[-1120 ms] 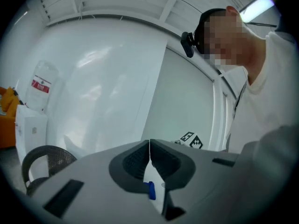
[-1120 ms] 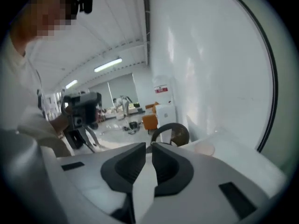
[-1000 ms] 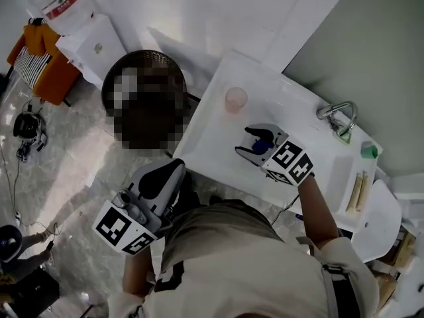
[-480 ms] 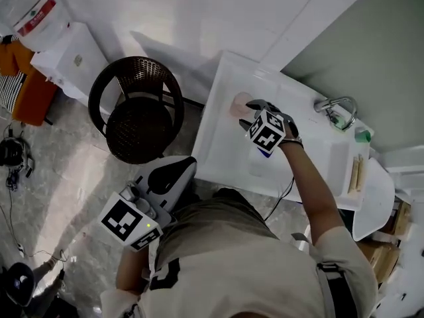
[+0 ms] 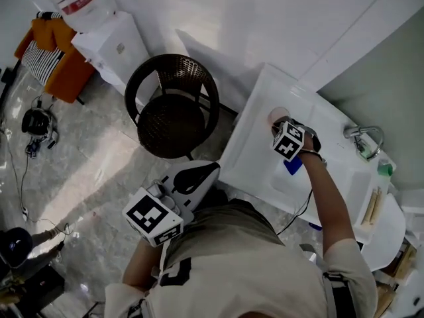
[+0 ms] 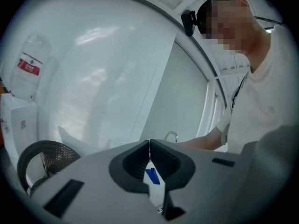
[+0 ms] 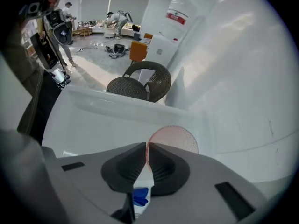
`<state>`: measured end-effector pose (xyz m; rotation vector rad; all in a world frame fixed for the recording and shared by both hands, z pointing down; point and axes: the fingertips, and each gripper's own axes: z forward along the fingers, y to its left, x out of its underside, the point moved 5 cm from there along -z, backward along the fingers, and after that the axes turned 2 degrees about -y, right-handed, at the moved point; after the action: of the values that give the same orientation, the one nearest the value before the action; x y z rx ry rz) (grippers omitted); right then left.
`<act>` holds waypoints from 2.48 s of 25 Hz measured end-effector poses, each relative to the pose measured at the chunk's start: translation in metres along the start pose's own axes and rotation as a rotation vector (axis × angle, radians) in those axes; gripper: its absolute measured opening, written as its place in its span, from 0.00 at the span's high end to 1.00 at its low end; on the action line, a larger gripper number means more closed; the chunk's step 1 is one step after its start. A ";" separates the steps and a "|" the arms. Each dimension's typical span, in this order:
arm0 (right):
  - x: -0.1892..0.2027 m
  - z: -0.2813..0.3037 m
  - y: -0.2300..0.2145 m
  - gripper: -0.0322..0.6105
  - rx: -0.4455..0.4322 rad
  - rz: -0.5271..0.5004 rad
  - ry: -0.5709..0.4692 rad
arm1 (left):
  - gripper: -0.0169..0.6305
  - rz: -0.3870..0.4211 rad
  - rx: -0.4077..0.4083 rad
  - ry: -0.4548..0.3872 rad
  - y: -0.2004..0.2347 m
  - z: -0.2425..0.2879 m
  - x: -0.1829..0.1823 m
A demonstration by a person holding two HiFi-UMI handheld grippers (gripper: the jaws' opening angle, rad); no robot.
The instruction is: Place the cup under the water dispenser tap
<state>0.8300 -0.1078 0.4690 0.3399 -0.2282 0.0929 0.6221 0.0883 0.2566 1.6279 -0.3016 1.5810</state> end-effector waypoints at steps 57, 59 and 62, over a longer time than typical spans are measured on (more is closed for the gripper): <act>-0.563 -0.102 0.264 0.89 -0.242 -0.354 -0.425 | 0.89 0.199 -0.660 -0.057 0.223 -0.591 0.028; -0.576 -0.094 0.261 0.89 -0.266 -0.373 -0.429 | 0.89 0.249 -0.634 0.002 0.248 -0.568 0.029; -0.596 -0.079 0.250 0.89 -0.299 -0.390 -0.444 | 0.89 0.297 -0.614 0.120 0.292 -0.533 0.035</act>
<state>0.2359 0.1231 0.3355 0.0979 -0.6029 -0.4031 0.0504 0.2829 0.3300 1.0405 -0.8998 1.5812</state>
